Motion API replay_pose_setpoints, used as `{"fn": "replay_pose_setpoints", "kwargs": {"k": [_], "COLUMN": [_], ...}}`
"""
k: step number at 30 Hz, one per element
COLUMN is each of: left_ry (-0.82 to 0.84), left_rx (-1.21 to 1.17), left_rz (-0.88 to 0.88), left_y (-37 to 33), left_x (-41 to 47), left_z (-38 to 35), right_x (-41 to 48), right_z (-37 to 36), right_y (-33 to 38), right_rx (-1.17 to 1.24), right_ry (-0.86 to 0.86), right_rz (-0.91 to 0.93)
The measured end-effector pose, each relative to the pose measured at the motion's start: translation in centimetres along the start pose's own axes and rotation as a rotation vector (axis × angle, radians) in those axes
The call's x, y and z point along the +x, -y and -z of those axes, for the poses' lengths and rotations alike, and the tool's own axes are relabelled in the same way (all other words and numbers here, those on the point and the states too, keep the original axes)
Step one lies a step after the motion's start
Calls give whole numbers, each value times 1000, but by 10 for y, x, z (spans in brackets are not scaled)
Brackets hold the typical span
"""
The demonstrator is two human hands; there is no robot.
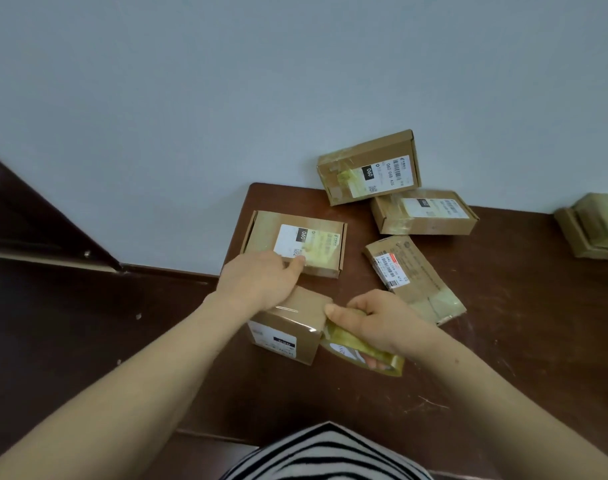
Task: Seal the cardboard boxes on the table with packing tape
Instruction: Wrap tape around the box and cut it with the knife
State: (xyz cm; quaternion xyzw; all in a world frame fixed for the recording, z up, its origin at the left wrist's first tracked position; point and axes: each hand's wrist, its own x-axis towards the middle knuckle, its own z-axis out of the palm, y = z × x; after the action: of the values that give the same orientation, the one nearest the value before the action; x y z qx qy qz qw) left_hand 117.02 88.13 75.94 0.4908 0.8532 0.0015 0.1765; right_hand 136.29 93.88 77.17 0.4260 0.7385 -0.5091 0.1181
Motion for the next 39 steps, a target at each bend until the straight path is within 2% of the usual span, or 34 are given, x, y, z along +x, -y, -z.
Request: {"fn": "replay_pose_setpoints", "kwargs": {"k": [1, 4, 5, 8, 11, 14, 16, 18, 20, 24, 27, 29, 30, 32, 34, 37, 39], "left_ry": [-5, -249, -271, -173, -161, -5, 32, -3, 9, 76, 86, 56, 31, 2, 24, 95, 94], "left_rx": [13, 160, 150, -16, -109, 152, 213, 87, -200, -856, -1104, -1117, -1037, -795, -693, -783, -863], "left_rz": [-14, -205, -271, -392, -662, -766, -726, -719, -661, -388, -300, -279, -284, -272, -224, -161, -125], "left_y": [-2, -20, -26, -30, -22, -10, -11, -13, -7, 23, 40, 52, 59, 74, 88, 98, 100], "left_x": [-1, -10, -14, -25, -39, -51, -52, -46, -38, -33, -28, -23, -22, -23, -28, -33, -34], "left_z": [-1, -7, -10, -7, -2, -6, -8, -4, 6, 2, -15, -24, -27, -30, -37, -61, -72], "right_x": [0, -1, -1, 0, 1, 0, -1, -4, -10, -18, -3, 13, 21, 36, 50, 68, 71], "right_z": [0, 2, 3, 1, 1, 4, 9, 17, 32, 61, 48, 30, 20, 2, -19, -50, -55], "right_y": [1, 1, 1, -1, 0, 3, 8, 19, 32, 55, 65, 72, 78, 91, 102, 110, 109], "right_rx": [9, 11, -5, -3, -8, 4, -12, -43, -45, 148, 228, 296, 292, 188, 29, -190, -214], "right_ry": [-3, -17, -13, -9, 3, 24, 36, 49, 32, 8, 0, -72, -87, -84, -79, -68, -1], "right_rz": [0, 9, 10, 7, 30, 38, 42, 82, 153, 345, 423, 432, 430, 426, 413, 396, 391]}}
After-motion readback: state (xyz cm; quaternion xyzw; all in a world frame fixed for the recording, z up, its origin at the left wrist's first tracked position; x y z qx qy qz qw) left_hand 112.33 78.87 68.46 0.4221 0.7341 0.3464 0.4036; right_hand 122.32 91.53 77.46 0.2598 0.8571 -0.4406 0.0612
